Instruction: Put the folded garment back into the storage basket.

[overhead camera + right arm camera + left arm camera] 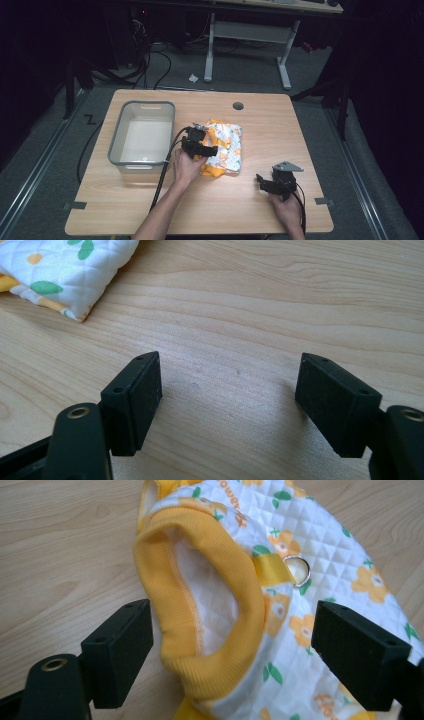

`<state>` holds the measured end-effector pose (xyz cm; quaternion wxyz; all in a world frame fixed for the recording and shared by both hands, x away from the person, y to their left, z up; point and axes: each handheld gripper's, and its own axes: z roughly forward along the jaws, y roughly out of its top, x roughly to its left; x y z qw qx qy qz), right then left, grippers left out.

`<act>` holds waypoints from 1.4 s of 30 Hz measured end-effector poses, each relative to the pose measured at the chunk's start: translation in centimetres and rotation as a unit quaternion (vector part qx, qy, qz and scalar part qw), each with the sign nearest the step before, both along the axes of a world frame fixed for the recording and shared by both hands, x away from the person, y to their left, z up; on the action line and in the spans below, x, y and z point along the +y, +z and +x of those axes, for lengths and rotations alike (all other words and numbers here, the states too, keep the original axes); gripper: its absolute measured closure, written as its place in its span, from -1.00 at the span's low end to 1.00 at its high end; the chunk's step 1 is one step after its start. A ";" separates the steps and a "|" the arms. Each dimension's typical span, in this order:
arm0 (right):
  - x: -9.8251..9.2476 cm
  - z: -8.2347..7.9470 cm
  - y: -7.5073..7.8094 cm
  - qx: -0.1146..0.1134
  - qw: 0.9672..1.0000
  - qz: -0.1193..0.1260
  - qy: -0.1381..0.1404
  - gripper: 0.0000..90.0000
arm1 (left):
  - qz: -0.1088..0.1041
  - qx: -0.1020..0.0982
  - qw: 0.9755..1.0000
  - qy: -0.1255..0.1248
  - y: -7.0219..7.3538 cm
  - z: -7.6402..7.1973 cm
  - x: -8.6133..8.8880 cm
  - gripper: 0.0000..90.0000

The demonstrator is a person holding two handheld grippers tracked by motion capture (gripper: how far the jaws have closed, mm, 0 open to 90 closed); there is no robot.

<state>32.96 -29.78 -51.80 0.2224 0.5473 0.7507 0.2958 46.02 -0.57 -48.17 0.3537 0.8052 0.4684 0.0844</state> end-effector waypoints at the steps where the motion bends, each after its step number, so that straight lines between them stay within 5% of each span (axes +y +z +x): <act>1: 0.0 0.0 0.0 0.000 1.000 0.000 0.000 -0.40 | 0.001 0.005 1.000 0.003 -0.3 0.3 -0.1 -0.61; 13: 0.0 0.0 0.0 0.000 1.000 0.000 0.001 -0.40 | 0.062 0.038 0.997 0.020 -2.9 1.6 -1.3 -0.57; 18: 0.0 0.0 0.0 0.000 1.000 0.000 0.000 -0.40 | 0.073 0.022 0.997 0.015 -3.0 1.5 -1.5 -0.45; 22: 0.0 0.0 0.0 0.000 1.000 0.000 0.001 -0.40 | 0.069 0.006 0.998 -0.006 -2.9 1.3 -1.6 0.00; 30: 0.0 0.0 0.0 0.000 1.000 0.000 0.000 -0.40 | 0.043 0.023 0.999 -0.016 -2.6 1.3 -1.4 0.53; 42: 0.0 0.0 0.0 0.000 1.000 0.000 0.001 -0.40 | 0.016 -0.004 0.999 -0.034 -0.6 0.5 -0.9 0.69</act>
